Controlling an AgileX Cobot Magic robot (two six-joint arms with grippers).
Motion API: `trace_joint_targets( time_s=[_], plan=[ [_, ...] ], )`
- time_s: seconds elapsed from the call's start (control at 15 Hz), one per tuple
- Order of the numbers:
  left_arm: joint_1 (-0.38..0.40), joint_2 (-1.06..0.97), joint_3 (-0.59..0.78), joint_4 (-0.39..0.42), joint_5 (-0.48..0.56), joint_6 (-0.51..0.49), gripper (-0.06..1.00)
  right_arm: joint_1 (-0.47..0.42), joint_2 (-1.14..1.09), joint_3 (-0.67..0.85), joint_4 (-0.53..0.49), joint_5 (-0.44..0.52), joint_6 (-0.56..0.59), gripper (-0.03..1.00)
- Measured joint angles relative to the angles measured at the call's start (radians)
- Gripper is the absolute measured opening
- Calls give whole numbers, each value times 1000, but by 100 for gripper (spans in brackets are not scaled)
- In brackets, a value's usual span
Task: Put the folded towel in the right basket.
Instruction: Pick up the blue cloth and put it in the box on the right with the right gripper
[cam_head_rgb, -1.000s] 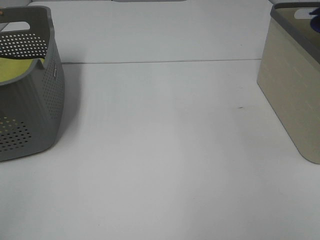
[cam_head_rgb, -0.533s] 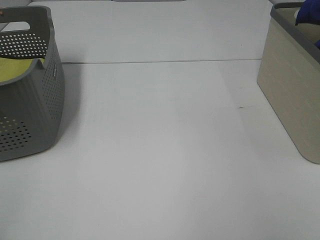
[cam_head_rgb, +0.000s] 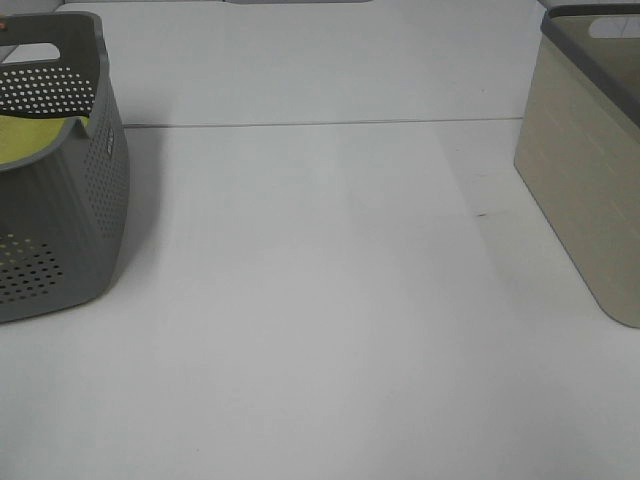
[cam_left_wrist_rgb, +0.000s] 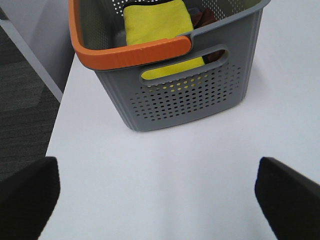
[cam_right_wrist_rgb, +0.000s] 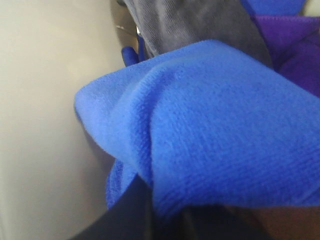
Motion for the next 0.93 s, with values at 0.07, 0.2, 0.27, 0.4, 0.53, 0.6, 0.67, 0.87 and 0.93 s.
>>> trace_joint_targets(
  time_s=[0.07, 0.2, 0.27, 0.4, 0.53, 0.6, 0.67, 0.87, 0.93],
  plan=[
    [0, 0, 0, 0, 0, 0, 99, 0, 7, 0, 0, 9, 0, 8],
    [0, 0, 0, 0, 0, 0, 99, 0, 7, 0, -9, 22, 0, 33],
    [0, 0, 0, 0, 0, 0, 99, 0, 7, 0, -15, 28, 0, 51],
    [0, 0, 0, 0, 0, 0, 99, 0, 7, -1, -42, 46, 28, 80],
    [0, 0, 0, 0, 0, 0, 99, 0, 7, -3, -99, 69, 72, 92],
    [0, 0, 0, 0, 0, 0, 99, 0, 7, -3, -139, 93, 85, 92],
    [0, 0, 0, 0, 0, 0, 99, 0, 7, -3, -180, 117, 94, 93],
    [0, 0, 0, 0, 0, 0, 99, 0, -32, -3, -218, 138, 97, 93],
    [0, 0, 0, 0, 0, 0, 99, 0, -64, -3, -217, 135, 97, 93]
  ],
)
